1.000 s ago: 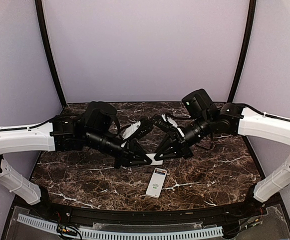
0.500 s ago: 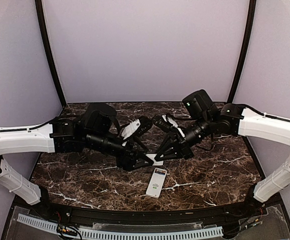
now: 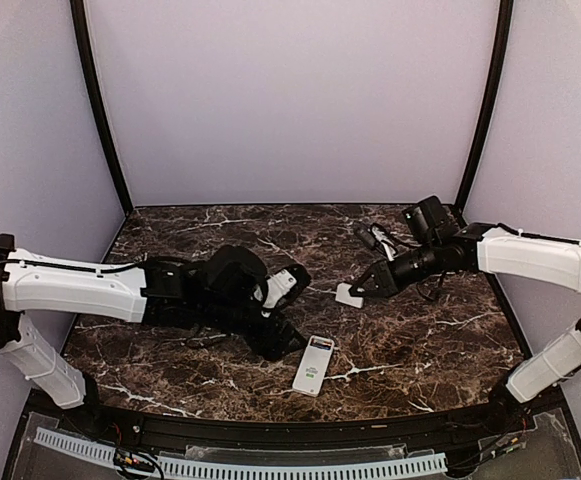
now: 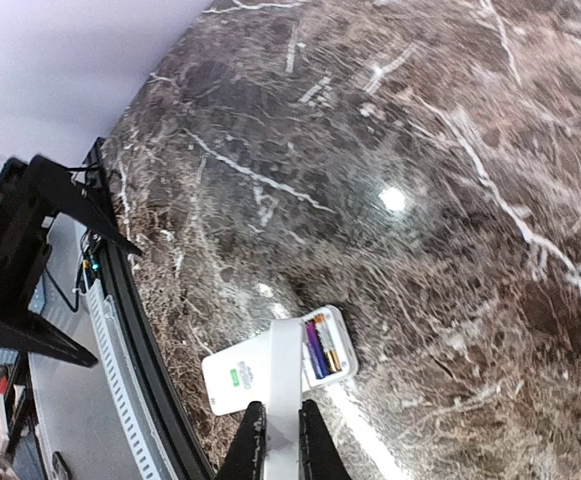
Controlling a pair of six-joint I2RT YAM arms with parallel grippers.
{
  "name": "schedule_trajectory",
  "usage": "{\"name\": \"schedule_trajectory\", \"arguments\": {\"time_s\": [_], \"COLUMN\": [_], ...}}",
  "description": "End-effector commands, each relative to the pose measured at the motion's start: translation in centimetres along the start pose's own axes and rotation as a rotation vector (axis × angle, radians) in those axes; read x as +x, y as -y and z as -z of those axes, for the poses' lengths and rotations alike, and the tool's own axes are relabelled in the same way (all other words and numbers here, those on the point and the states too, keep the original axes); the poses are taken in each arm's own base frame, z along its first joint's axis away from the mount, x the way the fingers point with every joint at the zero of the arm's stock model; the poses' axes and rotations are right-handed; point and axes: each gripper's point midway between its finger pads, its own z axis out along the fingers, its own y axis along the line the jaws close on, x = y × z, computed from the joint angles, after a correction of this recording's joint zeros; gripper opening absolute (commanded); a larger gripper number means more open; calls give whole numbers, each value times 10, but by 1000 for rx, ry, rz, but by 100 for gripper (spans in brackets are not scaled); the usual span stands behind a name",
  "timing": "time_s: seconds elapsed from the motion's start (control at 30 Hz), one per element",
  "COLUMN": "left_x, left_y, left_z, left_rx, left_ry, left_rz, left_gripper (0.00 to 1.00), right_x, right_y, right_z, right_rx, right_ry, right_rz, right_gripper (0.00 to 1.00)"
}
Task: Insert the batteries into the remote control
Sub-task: Adjust the remote control without the battery cover at the center of the board.
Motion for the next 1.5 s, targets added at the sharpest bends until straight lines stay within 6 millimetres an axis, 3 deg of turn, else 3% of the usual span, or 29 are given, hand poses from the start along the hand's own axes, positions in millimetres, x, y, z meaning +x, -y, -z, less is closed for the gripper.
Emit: {"name": "schedule_trajectory", "arguments": {"time_s": [0.0,0.03,0.07,0.1,0.13,0.17,0.2,0.23,0.57,0.8,0.93,1.07,1.2,1.3,1.43,1.47], "left_x": [49,43,60,53,69,62,75,71,101,116,124,129,134,139,124,111], "left_y": [-16,-17,-20,-16,-13,-6,-8,-4,2,-1,3,18,22,10,-3,0], "left_z": [-42,-47,-58,-64,-75,-80,-88,-91,-122,-121,-116,-110,-102,-98,-91,-88], "left_rx": [-148,-170,-191,-185,-185,-181,-198,-205,-171,-168,-120,1,67,27,-49,-49], "left_ry": [-222,-225,-293,-295,-352,-348,-396,-391,-481,-531,-555,-539,-519,-513,-467,-422], "left_rz": [84,89,99,100,86,69,50,33,69,14,-30,-91,-205,-290,-360,-365], "left_gripper": [78,79,90,95,98,98,99,99,99,93,79,71,69,70,76,77], "right_x": [6,11,14,18,20,22,24,25,28,26,29,25,25,24,24,21], "right_y": [32,35,37,38,39,40,40,41,41,44,43,36,31,28,23,21], "right_z": [-4,-6,-7,-8,-9,-9,-9,-9,-9,-8,-5,6,16,22,25,27], "right_rx": [102,109,112,113,115,116,120,124,124,139,149,140,132,132,113,108], "right_ry": [27,16,8,2,-1,-4,-6,-7,-1,15,46,138,212,258,313,330], "right_rz": [-101,-106,-109,-113,-115,-116,-117,-119,-119,-142,-201,-263,-325,-360,-407,-411], "right_gripper": [0,0,0,0,0,0,0,0,0,0,0,0,0,0,0,0]}}
